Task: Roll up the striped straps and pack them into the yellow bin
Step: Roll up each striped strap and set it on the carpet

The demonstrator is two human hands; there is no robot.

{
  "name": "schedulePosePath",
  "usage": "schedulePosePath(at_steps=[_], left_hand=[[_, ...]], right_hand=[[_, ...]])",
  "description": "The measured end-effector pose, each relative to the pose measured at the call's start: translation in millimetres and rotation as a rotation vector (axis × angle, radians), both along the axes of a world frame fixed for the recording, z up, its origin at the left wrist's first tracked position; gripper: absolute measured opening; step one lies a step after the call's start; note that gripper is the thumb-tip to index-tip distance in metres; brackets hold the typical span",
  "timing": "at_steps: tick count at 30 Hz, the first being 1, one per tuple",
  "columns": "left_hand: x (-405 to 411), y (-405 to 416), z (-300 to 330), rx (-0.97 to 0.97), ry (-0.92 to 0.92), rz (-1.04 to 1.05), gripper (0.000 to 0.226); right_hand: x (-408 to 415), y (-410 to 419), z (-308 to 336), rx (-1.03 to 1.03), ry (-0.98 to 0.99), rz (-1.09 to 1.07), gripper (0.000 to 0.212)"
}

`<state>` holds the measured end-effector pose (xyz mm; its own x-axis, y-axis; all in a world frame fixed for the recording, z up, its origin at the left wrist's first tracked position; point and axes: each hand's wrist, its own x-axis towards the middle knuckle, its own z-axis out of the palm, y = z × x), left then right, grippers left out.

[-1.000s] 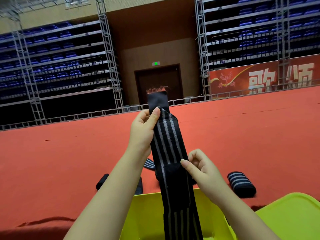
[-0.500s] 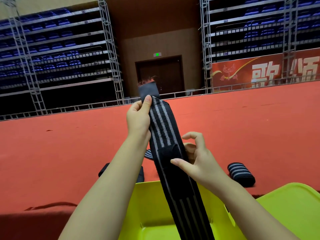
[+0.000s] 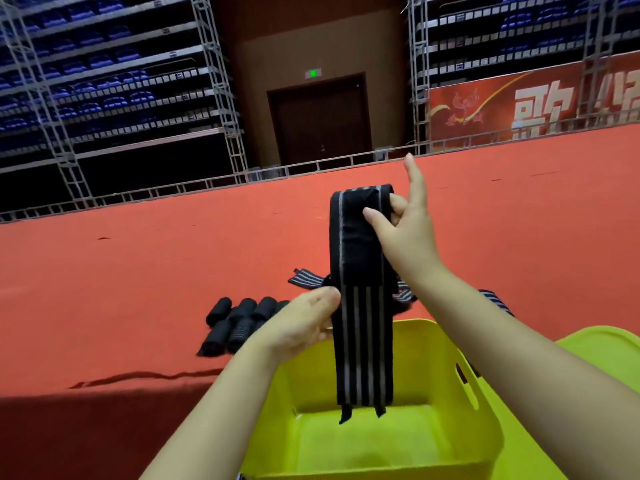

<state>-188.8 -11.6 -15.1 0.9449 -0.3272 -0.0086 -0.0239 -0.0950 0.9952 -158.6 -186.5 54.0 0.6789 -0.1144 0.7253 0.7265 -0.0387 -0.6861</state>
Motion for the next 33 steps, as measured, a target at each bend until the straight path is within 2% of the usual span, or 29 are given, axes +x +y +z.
schedulePosePath(at_steps=[2, 5, 11, 16, 20, 22, 25, 26, 30, 33], left_hand=[[-5.6, 5.1, -16.9, 0.176, 0.040, -0.039, 0.027], [-9.5, 7.5, -32.7, 0.346, 0.153, 0.003, 0.022], [-10.0, 10.4, -34.8, 0.233, 0.256, 0.038, 0.022], [-11.4, 12.3, -39.4, 0.272, 0.264, -0.031, 0.022], [-12.3, 13.9, -37.8, 0.332, 0.204, -0.098, 0.022], [-14.3, 12.6, -25.9, 0.261, 0.148, -0.135, 0.045], [-12.1, 5.4, -1.6, 0.025, 0.096, -0.063, 0.095], [-10.2, 1.6, 5.7, -0.046, 0.081, -0.040, 0.099], [-4.2, -10.3, 21.7, -0.240, 0.046, -0.026, 0.088], [-4.9, -16.9, 27.0, -0.467, 0.054, 0.012, 0.080]], right_hand=[[10.4, 3.1, 3.0, 0.001, 0.041, -0.038, 0.085], [19.4, 7.4, 11.6, 0.014, 0.085, -0.072, 0.084], [36.4, 4.5, 16.7, 0.035, 0.168, -0.116, 0.084], [32.1, 0.8, 10.7, 0.030, 0.188, -0.093, 0.084], [21.3, -3.8, 5.8, 0.056, 0.197, 0.028, 0.085], [8.5, -6.4, 0.0, 0.058, 0.213, 0.122, 0.076], [-19.4, -7.2, -17.6, 0.020, 0.225, 0.268, 0.064], [-28.9, -7.0, -25.1, -0.005, 0.229, 0.317, 0.062], [-55.3, -15.6, -48.4, 0.004, 0.250, 0.446, 0.060], [-61.7, -29.0, -63.7, -0.008, 0.292, 0.505, 0.059]])
